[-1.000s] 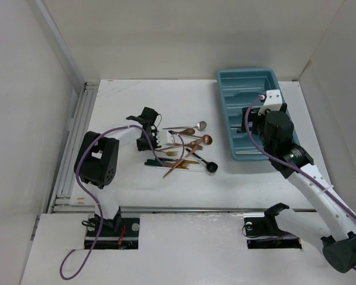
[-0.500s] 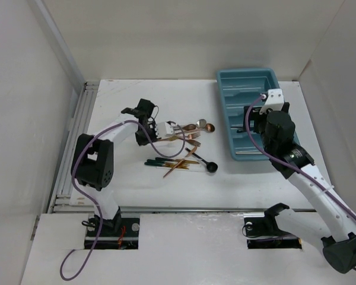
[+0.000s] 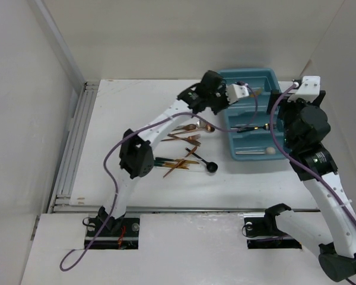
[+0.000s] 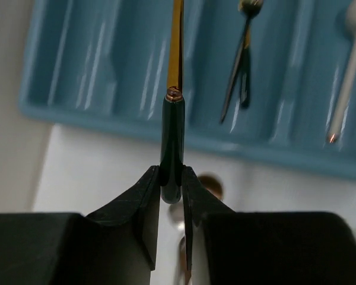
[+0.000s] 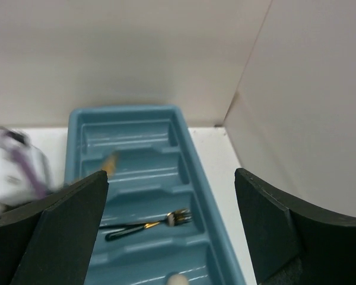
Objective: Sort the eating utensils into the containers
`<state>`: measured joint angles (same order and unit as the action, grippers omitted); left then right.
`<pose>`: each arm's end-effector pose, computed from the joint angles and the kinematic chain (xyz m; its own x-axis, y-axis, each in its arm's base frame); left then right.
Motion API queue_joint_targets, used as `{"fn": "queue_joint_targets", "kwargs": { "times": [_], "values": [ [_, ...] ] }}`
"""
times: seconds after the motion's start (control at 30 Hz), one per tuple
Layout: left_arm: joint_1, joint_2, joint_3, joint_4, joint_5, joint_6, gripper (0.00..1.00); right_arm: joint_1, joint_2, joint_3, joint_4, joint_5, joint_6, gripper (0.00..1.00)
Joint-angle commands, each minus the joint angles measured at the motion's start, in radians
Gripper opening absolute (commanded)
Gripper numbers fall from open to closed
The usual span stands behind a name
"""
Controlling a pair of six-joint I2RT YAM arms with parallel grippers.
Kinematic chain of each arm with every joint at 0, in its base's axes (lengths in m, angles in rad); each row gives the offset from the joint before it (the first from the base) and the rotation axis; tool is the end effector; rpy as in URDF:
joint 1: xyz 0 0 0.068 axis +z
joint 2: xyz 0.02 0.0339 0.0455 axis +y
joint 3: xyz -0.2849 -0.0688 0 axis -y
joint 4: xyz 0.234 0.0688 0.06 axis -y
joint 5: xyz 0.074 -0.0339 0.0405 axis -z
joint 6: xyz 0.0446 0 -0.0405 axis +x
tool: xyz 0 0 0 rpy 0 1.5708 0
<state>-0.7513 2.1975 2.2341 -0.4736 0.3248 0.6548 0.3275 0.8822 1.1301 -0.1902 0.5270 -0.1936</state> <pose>0.3733 -0.3681 0.3636 0.2773 0.5307 -0.8009 0.8691 0.2169 0.4446 0.1620 0.0313 0.4556 0.0156 -0.1703 -0.9853 0.2042 0.9652 -0.1636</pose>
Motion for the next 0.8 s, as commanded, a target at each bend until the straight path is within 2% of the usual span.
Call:
{"fn": "queue_joint_targets", "kwargs": {
  "times": [0.0,0.07,0.1,0.23,0.33,0.47,0.57,0.6,0.63,0.67,0.7,0.77],
  "values": [
    [-0.057,0.076,0.044,0.221,0.053,-0.211,0.0,-0.004,-0.045,0.043,0.054,0.005,-0.101,0.92],
    [-0.085,0.132,0.053,0.388,0.027,-0.296,0.0,-0.004,-0.08,0.031,0.041,0.005,-0.134,0.92],
    [-0.094,0.158,0.074,0.421,0.01,-0.316,0.0,-0.004,-0.091,0.031,0.029,0.005,-0.145,0.92],
    [-0.14,0.235,0.142,0.475,-0.01,-0.328,0.0,-0.004,-0.126,0.022,-0.002,0.033,-0.225,0.92],
    [-0.152,0.235,0.076,0.526,-0.052,-0.317,0.0,-0.004,-0.126,0.022,-0.011,0.051,-0.285,0.93],
    [-0.143,0.235,0.03,0.535,-0.137,-0.308,0.0,-0.004,-0.135,0.013,-0.011,0.051,-0.285,0.93],
    [-0.134,0.235,0.019,0.521,-0.138,-0.288,0.01,-0.004,-0.135,0.0,-0.002,0.042,-0.285,0.96],
    [-0.144,0.235,0.019,0.509,-0.124,-0.276,0.1,-0.004,-0.135,0.0,-0.002,0.033,-0.285,0.96],
    [-0.145,0.235,0.019,0.482,-0.112,-0.276,0.4,-0.004,-0.126,0.0,-0.002,0.033,-0.285,0.97],
    [-0.145,0.235,0.019,0.466,-0.102,-0.276,0.56,-0.004,-0.126,0.0,-0.002,0.024,-0.285,0.97],
    [-0.145,0.235,0.019,0.452,-0.093,-0.276,0.67,-0.004,-0.126,0.014,-0.002,0.024,-0.285,0.98],
    [-0.145,0.211,0.019,0.413,-0.108,-0.276,0.77,-0.004,-0.126,0.023,-0.002,0.024,-0.294,0.98]
  ]
}}
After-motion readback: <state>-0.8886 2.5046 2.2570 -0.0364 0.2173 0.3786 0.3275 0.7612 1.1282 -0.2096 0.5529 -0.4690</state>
